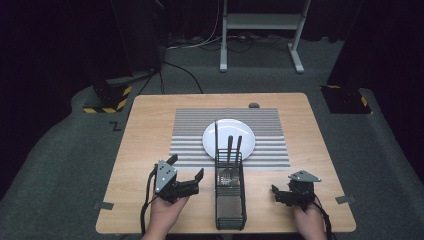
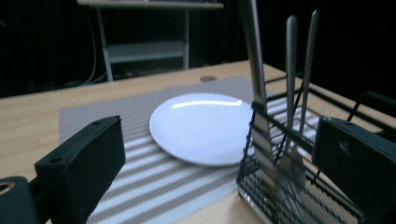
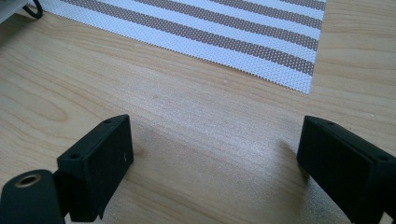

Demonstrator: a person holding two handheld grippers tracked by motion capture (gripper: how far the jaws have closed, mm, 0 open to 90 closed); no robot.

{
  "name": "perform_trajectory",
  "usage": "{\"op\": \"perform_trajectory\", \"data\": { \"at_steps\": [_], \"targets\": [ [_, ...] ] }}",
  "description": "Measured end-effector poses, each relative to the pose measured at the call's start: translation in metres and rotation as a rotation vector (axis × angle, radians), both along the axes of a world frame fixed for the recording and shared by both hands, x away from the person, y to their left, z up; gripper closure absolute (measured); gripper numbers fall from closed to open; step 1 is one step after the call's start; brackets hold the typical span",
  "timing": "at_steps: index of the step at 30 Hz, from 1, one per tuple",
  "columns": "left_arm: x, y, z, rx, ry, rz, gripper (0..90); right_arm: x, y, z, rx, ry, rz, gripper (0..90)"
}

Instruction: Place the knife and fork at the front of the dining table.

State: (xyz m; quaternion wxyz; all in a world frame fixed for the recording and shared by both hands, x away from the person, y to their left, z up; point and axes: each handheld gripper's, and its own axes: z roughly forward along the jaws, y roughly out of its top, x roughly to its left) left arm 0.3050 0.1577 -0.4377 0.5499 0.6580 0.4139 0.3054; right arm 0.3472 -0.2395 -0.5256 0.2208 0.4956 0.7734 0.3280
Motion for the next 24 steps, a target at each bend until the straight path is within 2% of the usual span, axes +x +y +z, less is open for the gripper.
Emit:
{"op": "perform_trajectory", "data": {
  "at_steps": [5, 8, 13, 15, 19, 24],
  "targets": [
    [0.003, -0.007, 0.006, -0.026, -0.026, -0.016, 6.4, 0.0, 0.0, 0.0, -0.001, 0.0, 0.003, 10.3],
    [0.012, -0.015, 0.012, -0.037, -0.014, -0.035, 7.9, 0.0, 0.0, 0.0, 0.0, -0.002, 0.002, 10.3],
    [0.02, -0.025, 0.014, -0.025, -0.012, -0.049, 9.3, 0.0, 0.0, 0.0, 0.001, -0.002, 0.002, 10.4],
    [0.024, -0.033, 0.016, -0.007, -0.019, -0.034, 11.2, 0.0, 0.0, 0.0, 0.0, -0.002, 0.003, 10.4],
    [0.032, -0.038, 0.018, -0.033, -0.016, -0.044, 12.7, 0.0, 0.0, 0.0, 0.001, -0.002, 0.002, 10.4],
    [0.038, -0.044, 0.02, -0.022, -0.025, -0.039, 15.2, 0.0, 0.0, 0.0, -0.001, -0.001, 0.004, 10.4]
  ]
}}
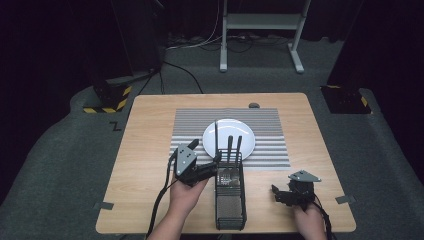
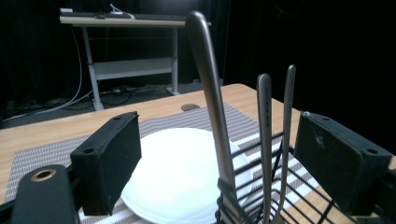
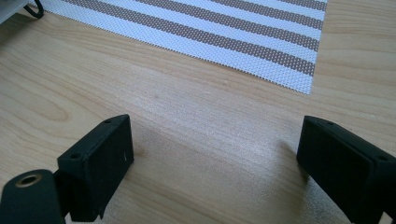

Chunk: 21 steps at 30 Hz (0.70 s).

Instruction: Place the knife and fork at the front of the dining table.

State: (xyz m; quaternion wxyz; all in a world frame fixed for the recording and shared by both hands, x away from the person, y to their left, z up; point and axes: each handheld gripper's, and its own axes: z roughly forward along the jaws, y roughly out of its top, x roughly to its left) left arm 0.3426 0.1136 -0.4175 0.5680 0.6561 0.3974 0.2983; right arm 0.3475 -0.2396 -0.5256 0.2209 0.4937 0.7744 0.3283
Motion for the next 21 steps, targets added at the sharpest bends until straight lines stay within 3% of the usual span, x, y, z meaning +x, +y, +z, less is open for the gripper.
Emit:
{"op": "perform_trajectory", "data": {
  "at_steps": [14, 18, 20, 21],
  "targets": [
    [0.007, -0.009, 0.003, 0.022, 0.013, 0.048, 19.7, 0.0, 0.0, 0.0, -0.001, 0.001, 0.001, 10.4],
    [0.008, -0.01, 0.002, 0.02, 0.013, 0.063, 27.3, 0.0, 0.0, 0.0, -0.001, 0.001, 0.001, 10.4],
    [0.01, -0.009, 0.002, -0.002, 0.028, 0.068, 29.5, 0.0, 0.0, 0.0, -0.001, 0.002, 0.001, 10.4],
    [0.011, -0.008, 0.002, -0.005, 0.028, 0.083, 34.6, 0.0, 0.0, 0.0, -0.001, 0.002, 0.001, 10.4]
  ]
}}
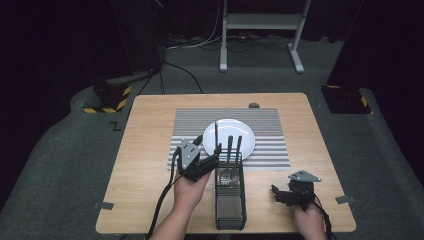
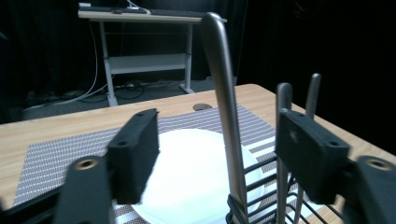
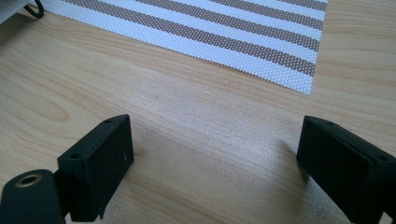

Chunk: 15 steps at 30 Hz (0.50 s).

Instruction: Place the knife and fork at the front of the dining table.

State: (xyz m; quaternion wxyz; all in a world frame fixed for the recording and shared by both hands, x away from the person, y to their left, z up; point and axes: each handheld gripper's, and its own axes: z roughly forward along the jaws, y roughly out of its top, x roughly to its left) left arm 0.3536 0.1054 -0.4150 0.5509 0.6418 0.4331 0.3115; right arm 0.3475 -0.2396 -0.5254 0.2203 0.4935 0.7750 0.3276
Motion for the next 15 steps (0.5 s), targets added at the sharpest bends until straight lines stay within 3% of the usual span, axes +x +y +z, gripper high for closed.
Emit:
{"op": "perform_trajectory", "data": {
  "at_steps": [7, 12, 15],
  "targets": [
    [0.001, -0.004, -0.002, 0.005, -0.016, 0.016, 48.4, 0.0, 0.0, 0.0, 0.001, 0.002, 0.0, 10.4],
    [0.003, -0.008, -0.003, -0.009, -0.001, 0.028, 51.5, 0.0, 0.0, 0.0, 0.001, 0.002, 0.001, 10.4],
    [0.004, -0.012, -0.003, 0.003, -0.004, 0.022, 54.3, 0.0, 0.0, 0.0, 0.001, 0.002, 0.001, 10.3]
  ]
}}
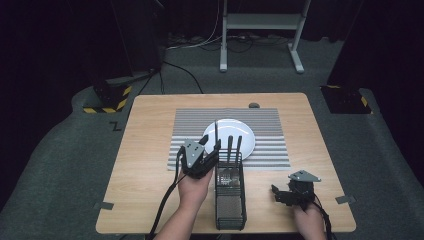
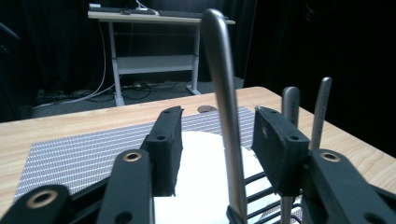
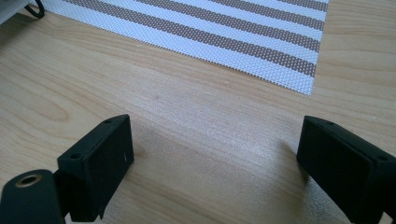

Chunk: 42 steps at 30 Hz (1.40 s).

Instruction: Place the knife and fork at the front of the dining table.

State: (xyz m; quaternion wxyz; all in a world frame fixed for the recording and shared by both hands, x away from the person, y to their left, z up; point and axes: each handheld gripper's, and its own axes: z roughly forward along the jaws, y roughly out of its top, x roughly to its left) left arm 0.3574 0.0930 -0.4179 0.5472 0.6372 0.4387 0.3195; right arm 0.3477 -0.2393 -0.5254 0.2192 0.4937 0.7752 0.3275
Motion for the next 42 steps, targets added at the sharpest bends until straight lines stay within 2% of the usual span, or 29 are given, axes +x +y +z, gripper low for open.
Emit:
{"op": "perform_trajectory", "data": {
  "at_steps": [4, 8, 15, 20, 35, 42],
  "targets": [
    [0.002, -0.006, -0.003, 0.026, 0.017, 0.011, 61.1, 0.0, 0.0, 0.0, 0.0, -0.001, 0.0, 10.4],
    [0.003, -0.009, -0.007, 0.033, 0.038, 0.006, 67.7, 0.0, 0.0, 0.0, -0.001, -0.001, 0.0, 10.4],
    [0.001, -0.012, -0.014, 0.04, 0.029, 0.007, 76.6, 0.0, 0.0, 0.0, -0.001, -0.001, 0.0, 10.4],
    [0.0, -0.012, -0.017, 0.016, 0.016, 0.013, 78.1, 0.0, 0.0, 0.0, -0.001, -0.001, 0.0, 10.4],
    [-0.005, -0.014, -0.017, -0.003, 0.004, 0.009, 79.4, 0.0, 0.0, 0.0, -0.001, 0.0, 0.0, 10.4],
    [-0.008, -0.012, -0.018, -0.053, 0.0, -0.003, 80.4, 0.0, 0.0, 0.0, -0.001, -0.002, -0.001, 10.5]
  ]
}}
